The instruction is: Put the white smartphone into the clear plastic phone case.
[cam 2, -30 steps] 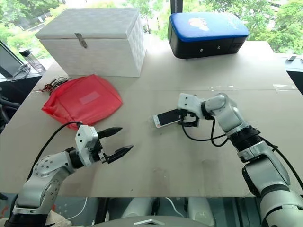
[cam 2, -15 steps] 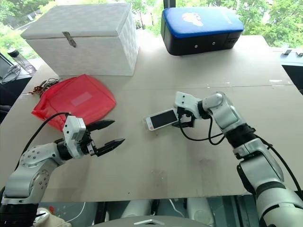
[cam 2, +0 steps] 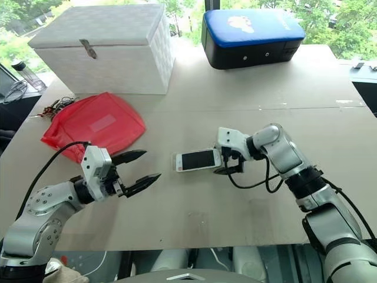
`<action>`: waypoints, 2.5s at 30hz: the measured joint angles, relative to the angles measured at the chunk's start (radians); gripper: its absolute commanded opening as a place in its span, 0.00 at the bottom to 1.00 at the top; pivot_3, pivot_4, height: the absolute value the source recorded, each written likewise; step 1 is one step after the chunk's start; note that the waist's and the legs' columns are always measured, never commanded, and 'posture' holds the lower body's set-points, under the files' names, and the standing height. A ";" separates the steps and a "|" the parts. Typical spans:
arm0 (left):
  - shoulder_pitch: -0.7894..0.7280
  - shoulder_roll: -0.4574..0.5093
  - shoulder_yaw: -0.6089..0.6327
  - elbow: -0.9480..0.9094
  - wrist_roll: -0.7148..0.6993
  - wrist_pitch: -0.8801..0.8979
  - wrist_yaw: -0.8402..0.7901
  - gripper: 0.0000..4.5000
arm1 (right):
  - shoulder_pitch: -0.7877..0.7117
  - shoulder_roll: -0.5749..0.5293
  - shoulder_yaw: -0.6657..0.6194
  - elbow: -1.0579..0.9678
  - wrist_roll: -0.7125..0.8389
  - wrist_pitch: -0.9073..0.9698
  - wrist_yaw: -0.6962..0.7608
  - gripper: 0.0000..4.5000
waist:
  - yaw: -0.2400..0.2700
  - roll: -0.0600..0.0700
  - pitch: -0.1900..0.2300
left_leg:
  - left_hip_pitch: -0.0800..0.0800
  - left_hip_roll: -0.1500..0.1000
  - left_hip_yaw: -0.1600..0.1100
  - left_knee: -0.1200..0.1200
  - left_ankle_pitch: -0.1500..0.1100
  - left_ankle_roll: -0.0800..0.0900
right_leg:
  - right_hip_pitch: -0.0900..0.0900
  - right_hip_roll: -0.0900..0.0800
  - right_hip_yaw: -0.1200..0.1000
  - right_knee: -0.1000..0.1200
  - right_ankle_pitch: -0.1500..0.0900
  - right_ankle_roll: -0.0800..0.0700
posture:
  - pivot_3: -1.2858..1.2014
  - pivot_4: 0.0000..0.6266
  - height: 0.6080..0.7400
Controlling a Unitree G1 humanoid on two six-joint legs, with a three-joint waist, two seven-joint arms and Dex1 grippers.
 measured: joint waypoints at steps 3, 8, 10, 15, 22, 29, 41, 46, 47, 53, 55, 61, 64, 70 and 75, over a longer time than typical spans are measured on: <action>-0.028 0.002 -0.002 -0.017 -0.005 0.036 0.017 1.00 | 0.013 -0.005 -0.002 -0.045 -0.001 0.040 -0.038 0.99 | 0.002 0.000 0.000 | -0.001 0.000 0.000 0.000 0.000 0.000 | 0.000 0.000 0.000 0.000 0.000 0.000 | 0.52 0.24 1.00; -0.055 0.022 -0.002 -0.024 -0.026 0.078 0.003 1.00 | 0.012 -0.048 -0.028 -0.179 0.057 0.144 -0.021 0.99 | 0.001 0.000 0.001 | -0.001 0.000 0.000 0.000 0.000 0.000 | 0.000 0.000 0.000 -0.001 0.000 0.000 | 0.52 0.24 1.00; -0.055 0.034 -0.002 -0.024 -0.039 0.081 -0.026 1.00 | 0.003 -0.059 -0.020 -0.211 0.060 0.159 -0.017 0.99 | 0.000 0.000 0.001 | 0.000 0.000 0.000 0.000 0.000 0.000 | 0.000 0.000 0.000 -0.001 0.000 0.000 | 0.52 0.24 1.00; -0.057 0.047 0.017 0.017 -0.047 0.070 -0.067 1.00 | -0.033 0.008 0.016 -0.182 0.059 0.166 -0.045 0.99 | -0.002 0.000 0.001 | 0.000 0.000 0.000 0.000 0.000 0.000 | 0.000 0.000 0.000 0.000 0.000 0.000 | 0.52 0.24 1.00; 0.057 0.055 0.073 0.021 -0.084 0.055 -0.144 1.00 | -0.059 0.085 0.066 -0.060 0.041 0.143 -0.093 0.99 | 0.000 0.000 0.001 | -0.001 0.000 -0.001 0.000 0.000 0.000 | -0.001 0.000 -0.001 -0.001 0.000 0.000 | 0.52 0.24 1.00; 0.151 0.053 0.122 0.016 -0.084 0.026 -0.159 1.00 | -0.068 0.091 0.078 -0.011 0.021 0.127 -0.106 0.88 | 0.001 0.000 0.001 | -0.001 0.000 -0.001 0.000 0.000 0.000 | 0.000 0.000 -0.001 -0.001 0.000 0.000 | 0.52 0.24 1.00; 0.196 0.029 0.125 0.042 -0.068 -0.058 -0.164 1.00 | -0.068 0.093 0.072 -0.043 0.063 0.109 -0.088 0.65 | 0.000 0.001 0.001 | -0.001 0.000 0.000 0.000 0.000 0.000 | 0.000 0.000 0.000 -0.001 0.000 0.000 | 0.52 0.24 1.00; 0.195 0.021 0.124 0.075 -0.059 -0.091 -0.179 1.00 | -0.067 0.088 0.072 -0.043 0.065 0.107 -0.092 0.65 | 0.000 0.001 0.001 | -0.001 0.000 0.000 0.000 0.000 0.000 | 0.000 0.000 0.000 -0.001 0.000 0.000 | 0.52 0.24 1.00; 0.195 0.021 0.124 0.080 -0.058 -0.096 -0.181 1.00 | -0.067 0.082 0.072 -0.043 0.065 0.107 -0.092 0.65 | 0.000 0.001 0.001 | -0.001 0.000 -0.001 0.000 0.000 0.000 | 0.000 0.000 -0.001 -0.001 0.000 0.000 | 0.52 0.24 1.00; 0.196 0.017 0.121 0.125 -0.038 -0.134 -0.200 1.00 | -0.067 0.030 0.071 -0.045 0.059 0.109 -0.092 0.65 | -0.001 0.001 0.001 | -0.001 0.000 0.000 0.000 0.000 0.000 | 0.000 0.000 0.000 -0.001 0.000 0.000 | 0.52 0.24 1.00; 0.197 0.012 0.118 0.141 -0.032 -0.146 -0.207 1.00 | -0.069 0.017 0.083 -0.061 0.031 0.109 -0.095 0.65 | -0.001 0.001 0.001 | -0.001 0.000 0.000 0.000 0.000 0.000 | -0.001 0.000 0.000 -0.001 0.000 0.000 | 0.52 0.24 1.00; 0.199 -0.001 0.116 0.151 -0.021 -0.174 -0.220 1.00 | -0.088 0.011 0.153 -0.109 -0.053 0.087 -0.106 0.65 | 0.000 0.000 0.001 | -0.001 0.000 0.000 0.000 0.000 0.000 | 0.000 0.000 0.000 -0.001 0.000 0.000 | 0.52 0.24 1.00; 0.212 -0.008 0.116 0.163 -0.019 -0.193 -0.229 1.00 | -0.086 -0.003 0.169 -0.140 -0.069 0.087 -0.097 0.65 | 0.000 0.000 0.001 | -0.001 0.000 0.000 0.000 0.000 0.000 | 0.000 0.000 0.000 -0.001 0.000 0.000 | 0.52 0.24 1.00; 0.218 -0.017 0.116 0.186 -0.002 -0.219 -0.241 1.00 | -0.086 -0.020 0.183 -0.155 -0.096 0.060 -0.080 0.65 | 0.002 0.000 0.001 | 0.000 0.000 0.000 0.000 0.000 0.000 | 0.000 -0.001 0.000 -0.001 0.000 0.000 | 0.52 0.24 1.00; 0.218 -0.031 0.110 0.213 0.004 -0.240 -0.244 1.00 | -0.087 0.005 0.173 -0.139 -0.089 0.067 -0.081 0.65 | 0.000 0.000 0.001 | 0.000 0.000 -0.001 0.000 0.000 0.000 | 0.000 0.000 -0.001 -0.001 0.000 0.000 | 0.52 0.24 1.00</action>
